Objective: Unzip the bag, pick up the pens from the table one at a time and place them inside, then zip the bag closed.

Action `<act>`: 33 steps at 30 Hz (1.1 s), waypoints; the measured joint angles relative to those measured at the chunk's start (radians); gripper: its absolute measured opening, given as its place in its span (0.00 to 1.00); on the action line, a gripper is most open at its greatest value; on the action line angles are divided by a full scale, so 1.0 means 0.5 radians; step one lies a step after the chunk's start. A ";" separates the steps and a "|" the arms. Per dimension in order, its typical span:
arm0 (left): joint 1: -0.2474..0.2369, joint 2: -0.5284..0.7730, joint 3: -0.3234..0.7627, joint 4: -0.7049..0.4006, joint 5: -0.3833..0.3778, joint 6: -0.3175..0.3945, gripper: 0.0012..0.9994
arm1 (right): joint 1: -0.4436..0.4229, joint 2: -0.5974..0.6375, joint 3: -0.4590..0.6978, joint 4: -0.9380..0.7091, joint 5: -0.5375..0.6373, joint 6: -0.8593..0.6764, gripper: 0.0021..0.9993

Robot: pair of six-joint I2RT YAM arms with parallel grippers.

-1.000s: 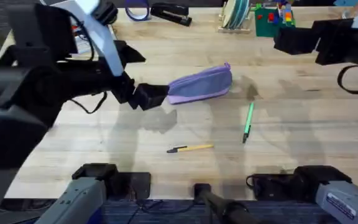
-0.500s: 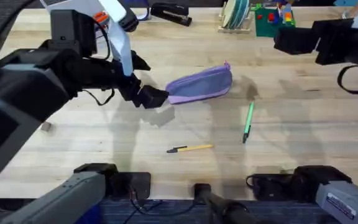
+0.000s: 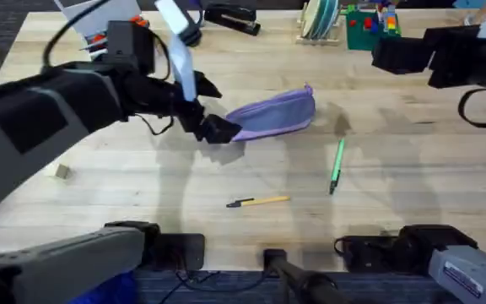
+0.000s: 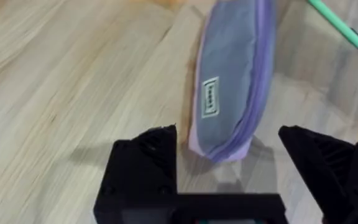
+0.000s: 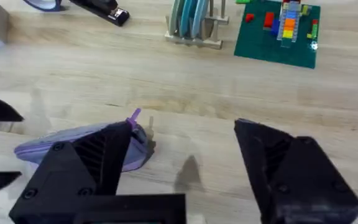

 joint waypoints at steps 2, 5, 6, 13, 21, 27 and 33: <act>-0.064 0.034 0.000 0.030 0.006 0.011 0.99 | 0.000 0.000 0.000 0.000 0.000 0.000 1.00; -0.138 0.081 0.000 0.064 0.007 0.016 0.99 | 0.000 0.000 0.000 0.000 0.000 0.000 1.00; -0.153 0.095 0.000 0.069 0.007 0.020 0.99 | 0.000 -0.001 0.000 0.000 0.001 0.000 1.00; -0.163 0.124 0.000 0.074 0.005 0.027 0.99 | 0.000 -0.001 0.000 0.000 0.000 0.000 1.00; -0.162 0.124 0.000 0.090 -0.002 0.029 0.65 | 0.000 0.000 0.000 0.000 0.001 0.000 1.00; -0.164 0.124 0.001 0.108 -0.017 0.035 0.06 | 0.000 -0.001 0.000 0.000 0.000 0.000 1.00; -0.166 0.124 0.001 0.107 -0.018 0.036 0.04 | 0.000 0.000 0.000 0.000 0.000 0.000 1.00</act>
